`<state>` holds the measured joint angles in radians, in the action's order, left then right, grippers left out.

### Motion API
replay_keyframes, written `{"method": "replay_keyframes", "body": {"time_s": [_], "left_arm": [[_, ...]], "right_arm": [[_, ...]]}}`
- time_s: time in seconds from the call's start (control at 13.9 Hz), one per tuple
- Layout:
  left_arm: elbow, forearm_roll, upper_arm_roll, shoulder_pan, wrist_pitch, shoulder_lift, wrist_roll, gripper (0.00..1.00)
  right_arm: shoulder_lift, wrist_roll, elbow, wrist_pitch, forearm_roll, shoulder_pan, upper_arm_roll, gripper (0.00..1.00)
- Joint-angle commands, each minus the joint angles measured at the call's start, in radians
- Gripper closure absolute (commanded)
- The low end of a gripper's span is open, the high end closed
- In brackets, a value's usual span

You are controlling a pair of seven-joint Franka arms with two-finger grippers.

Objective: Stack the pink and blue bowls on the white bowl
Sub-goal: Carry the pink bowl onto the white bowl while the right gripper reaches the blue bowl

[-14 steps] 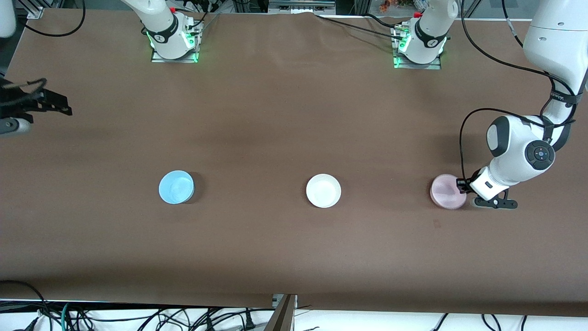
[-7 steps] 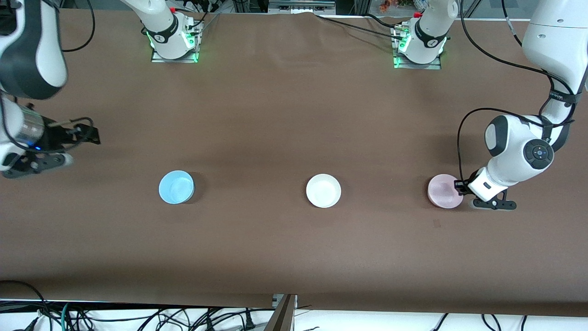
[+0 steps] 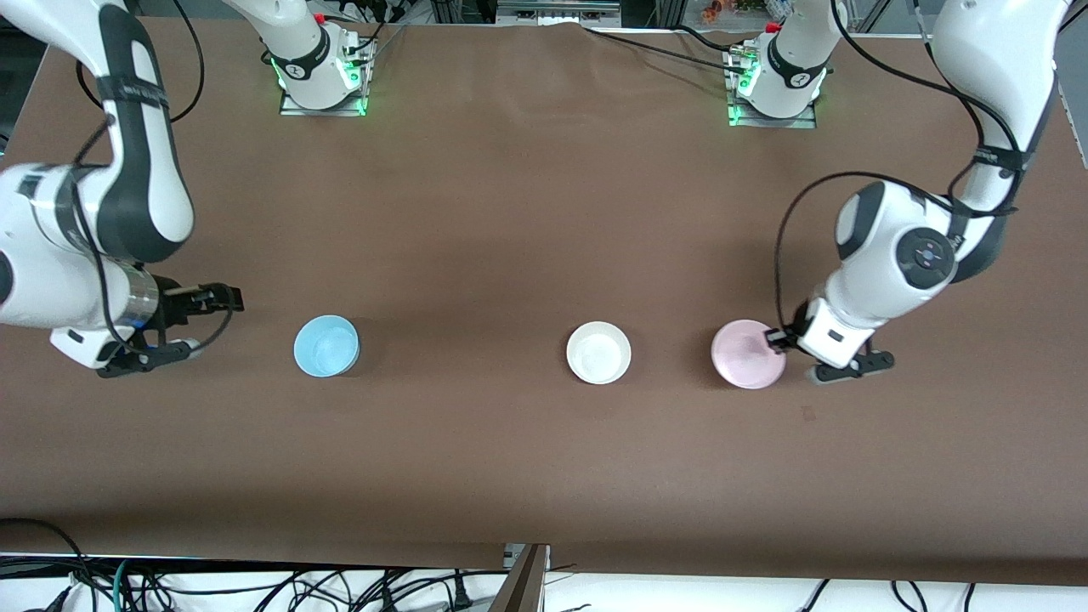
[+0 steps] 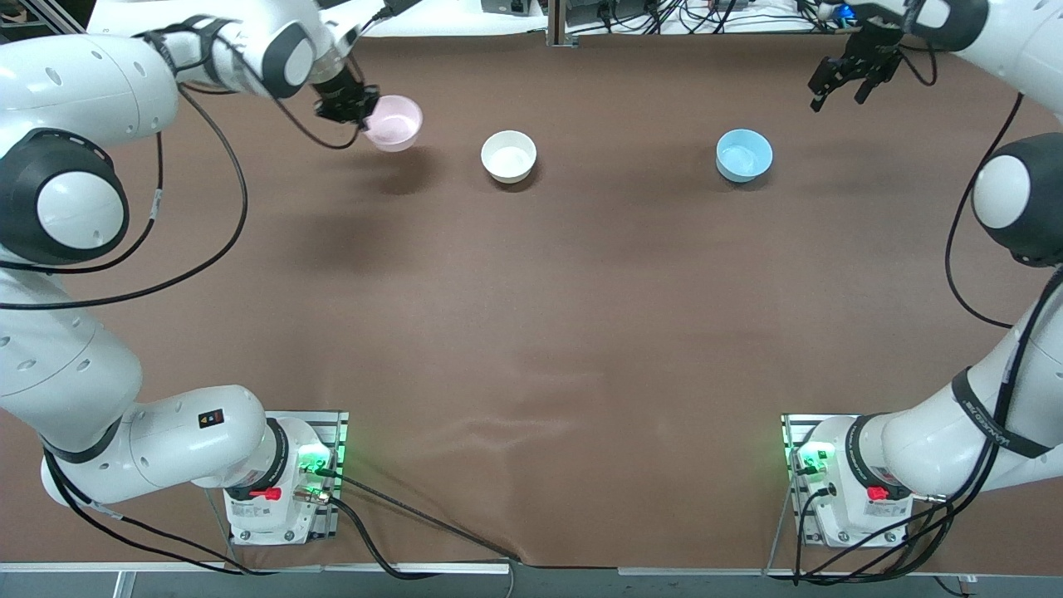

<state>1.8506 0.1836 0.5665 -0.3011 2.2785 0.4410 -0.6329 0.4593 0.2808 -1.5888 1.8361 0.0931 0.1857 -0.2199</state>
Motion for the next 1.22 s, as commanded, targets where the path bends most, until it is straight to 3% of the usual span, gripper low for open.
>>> {"method": "replay_keyframes", "body": {"time_s": [0.0, 0.14, 0.5, 0.86, 1.15], "left_arm": [[-0.025, 0.007, 0.050, 0.048, -0.033, 0.002, -0.198, 1.00], [-0.025, 0.010, 0.050, 0.127, -0.025, 0.004, -0.307, 1.00], [-0.094, 0.037, 0.035, 0.273, 0.021, 0.100, -0.503, 1.00], [-0.096, 0.232, 0.035, 0.316, 0.105, 0.180, -0.720, 1.00], [-0.099, 0.241, 0.035, 0.319, 0.127, 0.197, -0.746, 1.00]], "right_arm": [[0.068, -0.025, -0.005, 0.080, 0.049, 0.008, 0.002, 0.00], [0.125, -0.025, -0.008, 0.138, 0.127, 0.009, 0.013, 0.00], [0.193, -0.025, -0.042, 0.256, 0.146, 0.037, 0.014, 0.00], [0.206, -0.025, -0.083, 0.302, 0.160, 0.037, 0.025, 0.02], [0.208, -0.025, -0.085, 0.301, 0.183, 0.037, 0.027, 0.57]]}}
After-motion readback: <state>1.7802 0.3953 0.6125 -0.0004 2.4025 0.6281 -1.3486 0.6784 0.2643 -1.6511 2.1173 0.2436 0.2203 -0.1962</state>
